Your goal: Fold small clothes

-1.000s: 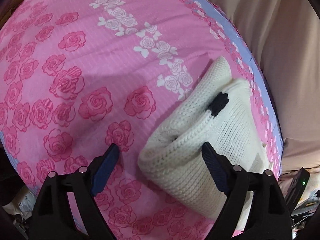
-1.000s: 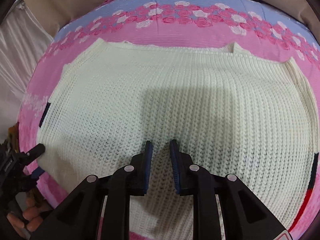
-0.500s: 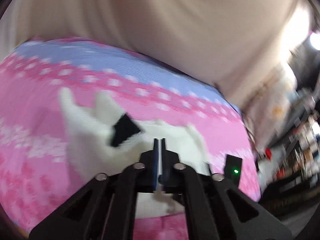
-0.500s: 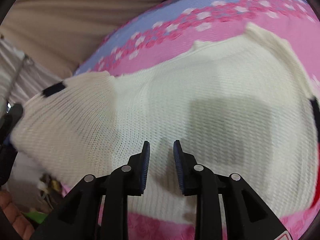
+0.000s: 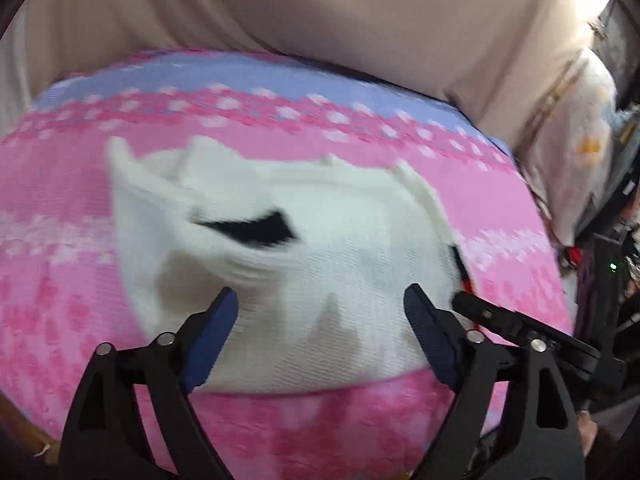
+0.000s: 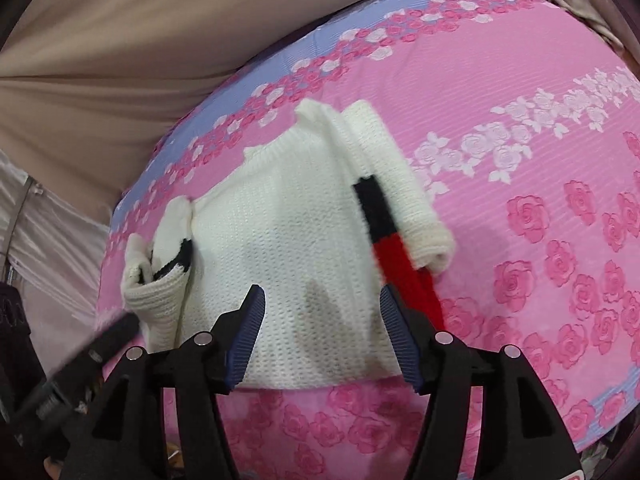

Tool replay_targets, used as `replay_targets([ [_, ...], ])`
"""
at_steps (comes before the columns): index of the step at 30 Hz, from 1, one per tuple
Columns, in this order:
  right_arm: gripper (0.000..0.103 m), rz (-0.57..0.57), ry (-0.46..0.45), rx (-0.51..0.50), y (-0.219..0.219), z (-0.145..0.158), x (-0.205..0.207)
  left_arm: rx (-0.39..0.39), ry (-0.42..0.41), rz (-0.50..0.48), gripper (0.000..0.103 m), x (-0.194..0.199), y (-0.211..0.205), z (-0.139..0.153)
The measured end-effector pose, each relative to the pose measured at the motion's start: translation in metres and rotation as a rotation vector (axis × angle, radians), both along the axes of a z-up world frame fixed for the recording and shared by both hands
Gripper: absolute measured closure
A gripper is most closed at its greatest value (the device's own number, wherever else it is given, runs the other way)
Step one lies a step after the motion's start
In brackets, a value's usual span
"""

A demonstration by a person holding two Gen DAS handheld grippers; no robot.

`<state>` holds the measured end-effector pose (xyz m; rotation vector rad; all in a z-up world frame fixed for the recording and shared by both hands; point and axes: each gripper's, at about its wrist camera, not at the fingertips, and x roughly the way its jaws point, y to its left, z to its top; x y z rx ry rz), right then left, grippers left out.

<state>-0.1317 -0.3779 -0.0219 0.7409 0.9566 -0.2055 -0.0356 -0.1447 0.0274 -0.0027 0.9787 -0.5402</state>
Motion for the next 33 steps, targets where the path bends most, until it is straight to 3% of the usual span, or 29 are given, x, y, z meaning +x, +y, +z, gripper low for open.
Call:
replay_targets([
  [3, 0.043, 0.049, 0.000, 0.074, 0.016, -0.006, 0.016, 0.131, -0.014, 0.037, 0.017, 0.010, 0.011, -0.016],
  [5, 0.043, 0.079, -0.009, 0.133, 0.029, -0.003, 0.028, 0.165, -0.020, 0.054, 0.017, 0.006, 0.029, -0.022],
  [8, 0.038, 0.207, -0.033, 0.071, 0.061, 0.023, 0.062, 0.151, 0.003, 0.101, 0.015, 0.005, 0.068, -0.023],
  [11, 0.022, 0.355, -0.032, -0.031, 0.101, 0.043, 0.101, 0.154, 0.048, 0.189, 0.015, 0.010, 0.108, -0.032],
  [16, 0.019, 0.535, 0.131, -0.100, 0.160, 0.017, 0.149, 0.089, 0.086, 0.317, 0.015, 0.009, 0.159, -0.034],
  [17, 0.025, 0.554, 0.137, -0.117, 0.172, 0.013, 0.153, 0.086, 0.088, 0.332, 0.015, 0.009, 0.165, -0.034],
  [18, 0.063, 0.568, 0.129, -0.127, 0.178, 0.011, 0.154, 0.076, 0.093, 0.337, 0.015, 0.008, 0.167, -0.035],
  [19, 0.089, 0.592, 0.122, -0.107, 0.185, 0.009, 0.156, 0.063, 0.100, 0.339, 0.015, 0.008, 0.168, -0.035],
  [21, 0.090, 0.556, 0.058, -0.049, 0.179, 0.023, 0.151, 0.027, 0.108, 0.328, 0.015, 0.008, 0.164, -0.030],
  [23, 0.091, 0.493, -0.051, -0.031, 0.160, 0.060, 0.135, 0.000, 0.093, 0.285, 0.014, 0.007, 0.148, -0.021],
  [26, 0.091, 0.361, -0.175, -0.085, 0.111, 0.116, 0.084, -0.008, 0.065, 0.192, 0.012, 0.007, 0.119, -0.012],
  [28, 0.090, 0.265, -0.175, -0.149, 0.073, 0.127, 0.041, 0.006, 0.062, 0.122, 0.012, 0.006, 0.093, -0.013],
  [30, 0.089, 0.192, -0.073, -0.179, 0.039, 0.100, 0.010, 0.033, 0.083, 0.045, 0.012, 0.005, 0.063, -0.018],
  [33, 0.087, 0.101, 0.107, -0.066, 0.000, 0.020, -0.016, 0.058, 0.114, -0.035, 0.012, 0.001, 0.029, -0.027],
])
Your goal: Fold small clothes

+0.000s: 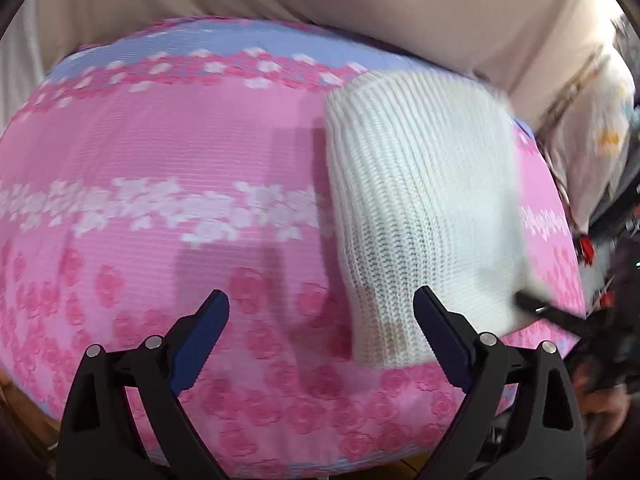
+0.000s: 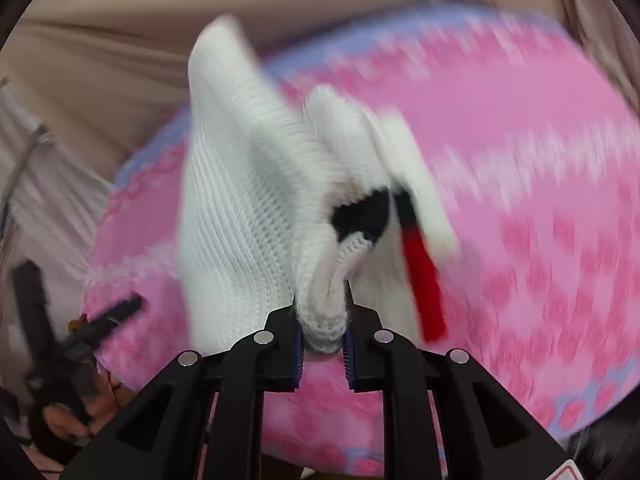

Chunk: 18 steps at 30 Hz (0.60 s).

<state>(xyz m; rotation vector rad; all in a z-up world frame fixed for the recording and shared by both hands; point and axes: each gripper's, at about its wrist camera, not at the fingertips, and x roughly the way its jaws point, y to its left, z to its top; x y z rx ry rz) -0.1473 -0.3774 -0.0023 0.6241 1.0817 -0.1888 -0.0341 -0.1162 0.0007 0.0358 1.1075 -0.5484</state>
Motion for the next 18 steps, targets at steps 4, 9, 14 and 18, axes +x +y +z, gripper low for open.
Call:
replay_targets([
  [4, 0.075, -0.091, 0.011, 0.106, -0.015, -0.032, -0.014, 0.008, 0.045, -0.038, 0.012, -0.001, -0.023, -0.007],
  [9, 0.037, -0.119, -0.091, 0.072, -0.029, -0.006, -0.005, -0.022, 0.155, -0.028, 0.012, 0.001, -0.036, -0.027],
  [14, 0.070, -0.120, -0.046, 0.155, -0.032, -0.038, 0.020, -0.037, 0.192, -0.003, 0.012, -0.003, -0.036, -0.031],
  [18, 0.083, -0.044, -0.084, -0.033, -0.016, 0.004, 0.038, -0.052, 0.183, 0.010, 0.012, -0.005, -0.033, -0.027],
])
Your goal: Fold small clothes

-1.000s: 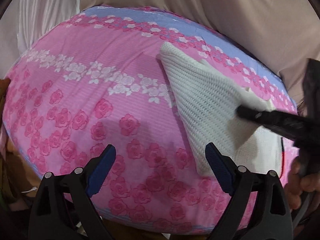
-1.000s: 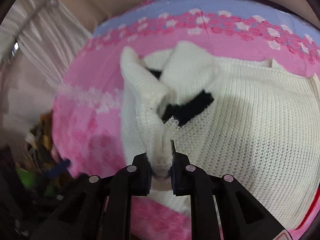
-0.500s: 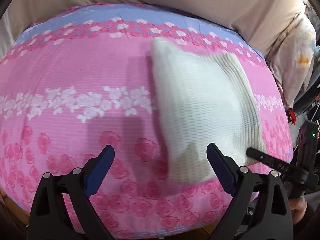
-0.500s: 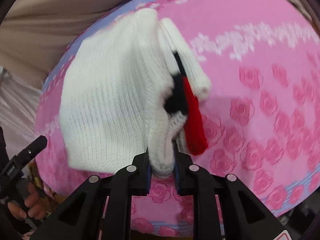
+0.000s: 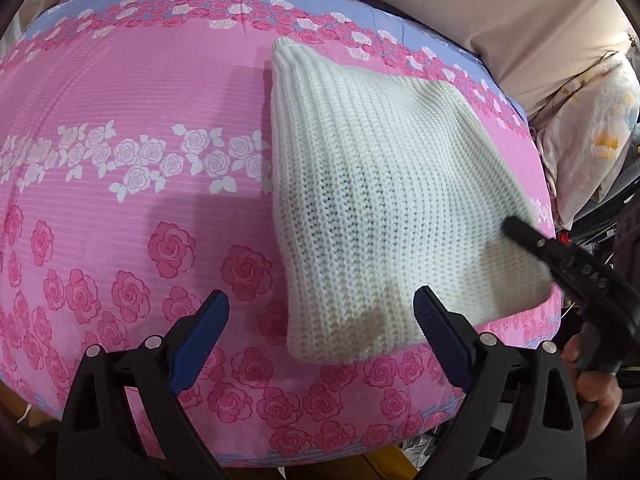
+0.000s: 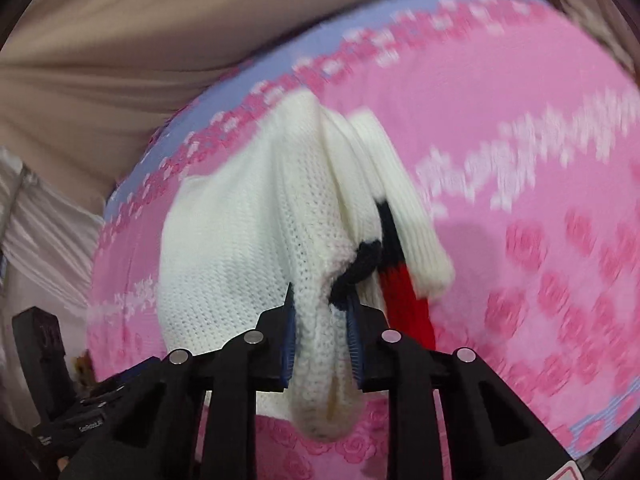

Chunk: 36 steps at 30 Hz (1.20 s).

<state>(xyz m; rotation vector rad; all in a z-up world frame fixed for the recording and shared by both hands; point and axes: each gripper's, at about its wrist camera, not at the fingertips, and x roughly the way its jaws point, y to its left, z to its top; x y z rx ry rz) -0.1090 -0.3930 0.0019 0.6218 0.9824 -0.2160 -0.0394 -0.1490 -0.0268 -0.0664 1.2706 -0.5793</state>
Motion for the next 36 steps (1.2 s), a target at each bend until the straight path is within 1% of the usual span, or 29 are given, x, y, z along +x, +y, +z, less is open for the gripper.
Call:
replay_targets([
  [2, 0.081, 0.049, 0.004, -0.088, 0.008, 0.017, 0.005, 0.002, 0.008, 0.003, 0.012, 0.000, 0.000, -0.001],
  [4, 0.063, 0.065, 0.036, -0.110, 0.009, 0.016, 0.002, 0.001, 0.012, 0.003, 0.012, -0.001, 0.001, -0.001],
  [5, 0.060, 0.057, 0.052, -0.110, 0.008, 0.012, -0.004, 0.005, 0.012, 0.006, 0.012, -0.001, 0.002, -0.001],
  [6, 0.058, 0.044, 0.055, -0.093, 0.007, 0.007, -0.011, 0.007, 0.014, 0.010, 0.012, -0.001, 0.004, -0.002],
  [8, 0.058, 0.021, 0.069, -0.015, 0.005, -0.007, -0.026, 0.010, 0.024, 0.025, 0.012, 0.000, 0.007, -0.004],
  [10, 0.058, -0.004, 0.076, 0.114, 0.005, -0.029, -0.040, 0.012, 0.039, 0.040, 0.012, 0.002, 0.010, -0.008],
  [12, 0.058, -0.020, 0.087, 0.186, 0.006, -0.047, -0.043, 0.012, 0.056, 0.055, 0.012, 0.003, 0.012, -0.011],
  [13, 0.061, -0.020, 0.083, 0.201, 0.008, -0.050, -0.043, 0.012, 0.058, 0.060, 0.012, 0.003, 0.012, -0.011],
  [14, 0.068, -0.023, 0.077, 0.205, 0.008, -0.051, -0.041, 0.014, 0.056, 0.063, 0.012, 0.003, 0.011, -0.011],
  [15, 0.095, -0.015, 0.066, 0.202, 0.008, -0.048, -0.035, 0.016, 0.053, 0.062, 0.012, 0.003, 0.010, -0.010],
  [17, 0.094, 0.011, -0.004, 0.174, 0.008, -0.022, -0.024, 0.022, 0.036, 0.057, 0.012, 0.002, 0.006, -0.008],
  [20, 0.095, 0.032, -0.234, 0.111, 0.007, 0.058, -0.024, 0.020, 0.002, 0.051, 0.012, 0.000, 0.000, -0.004],
  [21, 0.095, 0.037, -0.280, 0.085, 0.006, 0.078, -0.028, 0.025, -0.007, 0.049, 0.011, 0.000, -0.003, -0.003],
  [22, 0.096, 0.038, -0.299, 0.051, 0.005, 0.088, -0.033, 0.035, -0.014, 0.044, 0.011, 0.000, -0.006, -0.003],
  [23, 0.096, 0.034, -0.286, 0.031, 0.003, 0.084, -0.035, 0.047, -0.015, 0.041, 0.011, 0.000, -0.008, -0.005],
  [24, 0.096, 0.016, -0.223, 0.003, -0.003, 0.065, -0.037, 0.060, -0.015, 0.040, 0.011, 0.001, -0.010, -0.008],
  [25, 0.096, -0.003, -0.135, -0.016, -0.011, 0.036, -0.037, 0.071, -0.013, 0.040, 0.011, 0.002, -0.012, -0.011],
  [26, 0.096, -0.014, -0.004, -0.003, -0.020, -0.010, -0.036, 0.096, -0.005, 0.042, 0.011, 0.003, -0.014, -0.017],
  [27, 0.096, -0.032, 0.084, 0.037, -0.026, -0.046, -0.039, 0.119, 0.003, 0.044, 0.011, 0.003, -0.015, -0.021],
  [28, 0.097, -0.058, 0.079, 0.123, -0.033, -0.070, -0.048, 0.134, 0.008, 0.045, 0.011, 0.004, -0.015, -0.024],
  [29, 0.097, -0.086, 0.042, 0.155, -0.037, -0.069, -0.054, 0.138, 0.006, 0.048, 0.011, 0.004, -0.014, -0.025],
  [30, 0.094, -0.103, 0.030, 0.181, -0.039, -0.064, -0.057, 0.136, 0.001, 0.053, 0.011, 0.004, -0.012, -0.025],
  [31, 0.084, -0.113, 0.019, 0.174, -0.040, -0.054, -0.058, 0.132, -0.003, 0.058, 0.011, 0.004, -0.011, -0.025],
  [32, 0.079, -0.110, 0.011, 0.154, -0.040, -0.045, -0.057, 0.133, -0.006, 0.061, 0.011, 0.005, -0.011, -0.026],
  [33, 0.073, -0.095, 0.001, 0.111, -0.038, -0.033, -0.054, 0.137, -0.008, 0.060, 0.011, 0.004, -0.010, -0.026],
  [35, 0.058, -0.068, -0.024, 0.037, -0.037, -0.013, -0.043, 0.145, -0.014, 0.054, 0.011, 0.003, -0.010, -0.026],
  [36, 0.044, -0.056, -0.035, 0.020, -0.040, -0.008, -0.035, 0.146, -0.018, 0.055, 0.011, 0.001, -0.010, -0.026],
])
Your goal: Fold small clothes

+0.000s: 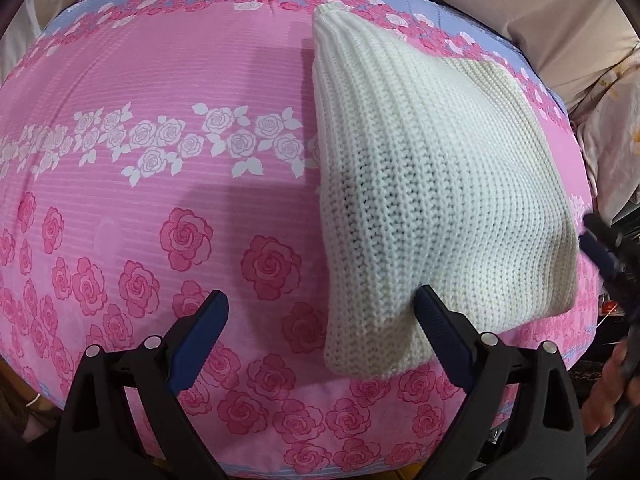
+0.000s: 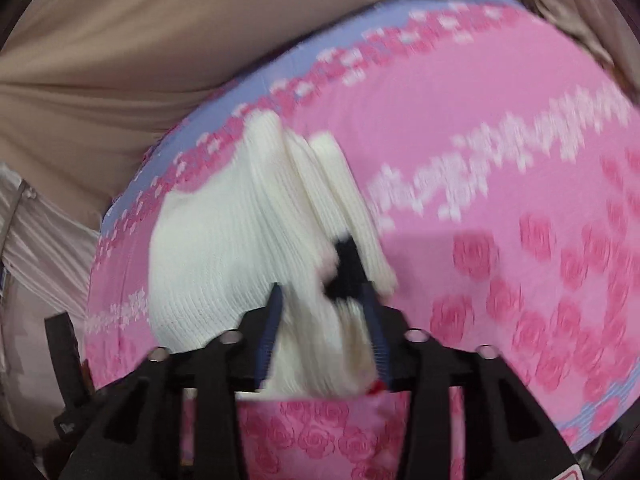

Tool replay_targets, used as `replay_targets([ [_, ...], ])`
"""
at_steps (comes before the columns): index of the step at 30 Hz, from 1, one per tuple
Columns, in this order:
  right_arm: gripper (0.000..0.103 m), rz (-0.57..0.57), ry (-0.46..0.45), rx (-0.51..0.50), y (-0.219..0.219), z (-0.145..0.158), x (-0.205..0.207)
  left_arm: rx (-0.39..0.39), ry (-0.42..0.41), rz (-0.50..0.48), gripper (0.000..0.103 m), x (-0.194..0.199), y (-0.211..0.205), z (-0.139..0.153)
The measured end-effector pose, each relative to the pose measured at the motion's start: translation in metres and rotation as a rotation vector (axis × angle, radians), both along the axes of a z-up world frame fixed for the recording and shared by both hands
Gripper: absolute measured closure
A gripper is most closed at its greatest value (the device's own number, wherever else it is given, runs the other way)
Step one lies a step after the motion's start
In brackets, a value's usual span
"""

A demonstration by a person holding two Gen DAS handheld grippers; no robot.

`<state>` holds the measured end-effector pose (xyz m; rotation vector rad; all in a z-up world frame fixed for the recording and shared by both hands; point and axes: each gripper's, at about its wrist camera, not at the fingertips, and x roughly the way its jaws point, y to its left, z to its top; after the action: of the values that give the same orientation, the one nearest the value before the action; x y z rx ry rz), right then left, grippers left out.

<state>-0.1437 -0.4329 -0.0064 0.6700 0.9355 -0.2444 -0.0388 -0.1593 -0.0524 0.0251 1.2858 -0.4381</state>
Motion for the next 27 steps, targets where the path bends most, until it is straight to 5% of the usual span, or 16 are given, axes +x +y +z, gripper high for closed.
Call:
replay_targets([
  [2, 0.031, 0.028, -0.003, -0.023, -0.004, 0.005, 0.025, -0.012, -0.007, 0.001, 0.011, -0.002, 0.000, 0.004],
  [5, 0.032, 0.094, 0.040, -0.042, -0.001, -0.018, 0.067, -0.052, -0.043, 0.009, 0.011, 0.003, -0.004, 0.018],
  [7, 0.086, 0.126, 0.077, -0.029, 0.000, -0.031, 0.082, -0.061, -0.074, 0.015, 0.011, 0.009, -0.006, 0.028],
  [10, 0.089, 0.098, -0.052, -0.018, 0.003, 0.002, 0.072, -0.057, -0.100, 0.034, 0.011, 0.023, -0.008, 0.039],
  [13, 0.089, 0.032, -0.146, -0.061, 0.001, 0.033, 0.045, -0.037, -0.111, 0.025, 0.011, 0.034, -0.017, 0.039],
  [17, 0.083, 0.011, 0.102, -0.046, -0.014, -0.054, 0.045, 0.026, -0.136, -0.017, 0.011, 0.035, -0.034, 0.032],
  [18, 0.081, -0.004, 0.058, -0.031, -0.016, -0.058, 0.040, 0.042, -0.150, -0.023, 0.011, 0.033, -0.035, 0.032],
  [27, 0.055, -0.056, -0.008, 0.036, -0.013, -0.021, -0.007, 0.069, -0.170, -0.046, 0.011, 0.031, -0.040, 0.034],
])
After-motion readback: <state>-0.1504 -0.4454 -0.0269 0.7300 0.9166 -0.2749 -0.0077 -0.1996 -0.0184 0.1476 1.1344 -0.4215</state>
